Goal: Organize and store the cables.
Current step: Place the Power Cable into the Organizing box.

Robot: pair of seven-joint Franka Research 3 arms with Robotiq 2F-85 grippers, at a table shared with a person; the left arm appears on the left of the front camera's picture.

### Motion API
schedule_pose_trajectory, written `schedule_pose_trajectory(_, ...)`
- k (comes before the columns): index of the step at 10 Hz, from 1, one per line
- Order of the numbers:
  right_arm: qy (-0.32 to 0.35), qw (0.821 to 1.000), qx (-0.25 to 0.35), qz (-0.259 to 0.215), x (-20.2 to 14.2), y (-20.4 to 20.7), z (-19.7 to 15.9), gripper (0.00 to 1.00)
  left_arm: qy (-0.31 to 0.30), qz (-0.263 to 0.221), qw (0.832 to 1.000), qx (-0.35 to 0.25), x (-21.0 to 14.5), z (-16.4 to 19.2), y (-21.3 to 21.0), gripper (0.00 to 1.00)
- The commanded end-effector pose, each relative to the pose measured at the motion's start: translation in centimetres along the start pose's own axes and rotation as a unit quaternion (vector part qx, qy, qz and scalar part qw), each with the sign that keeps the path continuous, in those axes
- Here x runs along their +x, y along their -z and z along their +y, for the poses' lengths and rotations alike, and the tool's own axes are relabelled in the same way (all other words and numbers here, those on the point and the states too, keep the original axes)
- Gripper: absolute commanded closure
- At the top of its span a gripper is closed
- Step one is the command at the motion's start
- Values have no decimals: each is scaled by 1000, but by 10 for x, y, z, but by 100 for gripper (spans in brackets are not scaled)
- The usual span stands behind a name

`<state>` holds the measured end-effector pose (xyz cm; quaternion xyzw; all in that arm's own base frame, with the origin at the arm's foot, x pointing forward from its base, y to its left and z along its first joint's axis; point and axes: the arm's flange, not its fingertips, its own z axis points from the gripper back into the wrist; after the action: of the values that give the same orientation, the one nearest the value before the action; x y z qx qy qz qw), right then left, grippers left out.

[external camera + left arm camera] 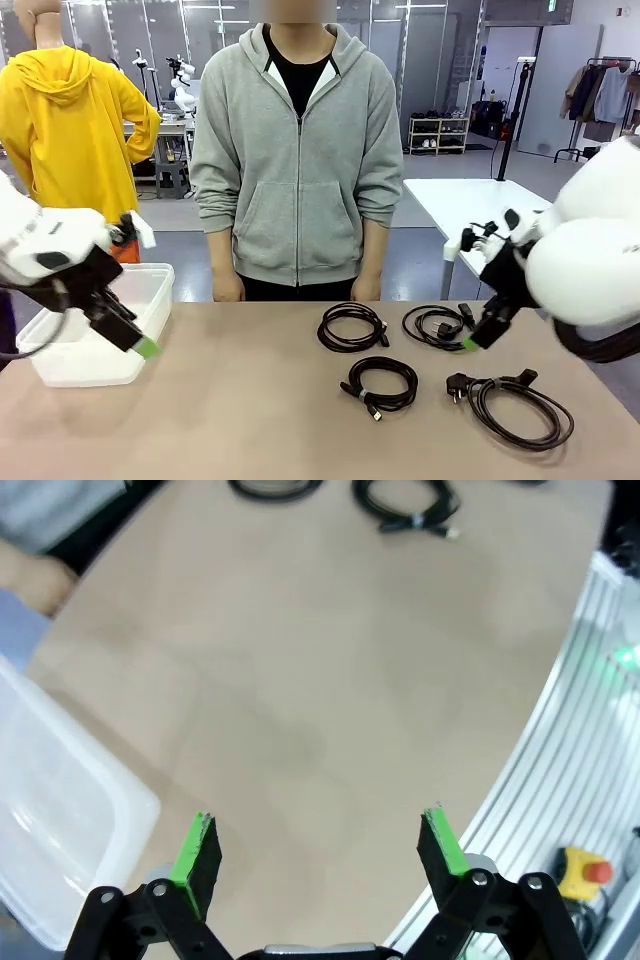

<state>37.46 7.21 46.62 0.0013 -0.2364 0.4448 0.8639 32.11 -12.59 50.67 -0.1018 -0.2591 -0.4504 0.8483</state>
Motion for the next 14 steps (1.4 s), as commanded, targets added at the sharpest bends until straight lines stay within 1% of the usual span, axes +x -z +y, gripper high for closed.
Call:
schedule_pose_trajectory(1, -71, 997, 9, 10, -25, -24, -15, 0, 72, -64, 995, 27, -66, -37, -40, 0)
schedule_pose_trajectory(2, -87, 996, 12, 13, -35, -28, -24, 0, 95, -93, 989, 59, -89, -50, -51, 0)
schedule_pose_trajectory(3, -91, 996, 19, 11, -42, -32, -33, 0, 98, -126, 984, 74, -109, -56, -62, 0)
schedule_pose_trajectory(4, -102, 995, 6, 10, -49, -40, -35, 0, 75, -136, 983, 99, -127, -54, -70, 0)
schedule_pose_trajectory(5, -105, 994, -5, -17, -68, -66, -27, 0, 54, -148, 982, 105, -142, -53, -82, 0)
schedule_pose_trajectory(6, -95, 994, -22, -40, -90, -89, -24, 0, 37, -149, 981, 120, -154, -49, -90, 0)
schedule_pose_trajectory(7, -104, 993, -33, -36, -107, -102, -20, 0, 24, -155, 980, 120, -161, -44, -94, 0)
schedule_pose_trajectory(8, -110, 993, -48, -10, -117, -107, -16, 0, 28, -155, 979, 133, -165, -43, -94, 0)
schedule_pose_trajectory(9, -114, 991, -66, -20, -131, -122, -8, 0, 36, -173, 973, 149, -175, -47, -100, 0)
schedule_pose_trajectory(10, -100, 991, -83, -44, -147, -136, -3, 0, 12, -169, 972, 160, -183, -44, -101, 0)
schedule_pose_trajectory(11, -89, 990, -93, -55, -162, -143, -1, 0, -3, -173, 971, 162, -188, -40, -99, 0)
schedule_pose_trajectory(13, -68, 991, -98, -62, -182, -146, 8, 0, -36, -157, 971, 176, -191, -32, -99, 0)
schedule_pose_trajectory(14, -62, 991, -97, -61, -189, -143, 8, 0, -44, -160, 970, 176, -189, -30, -96, 0)
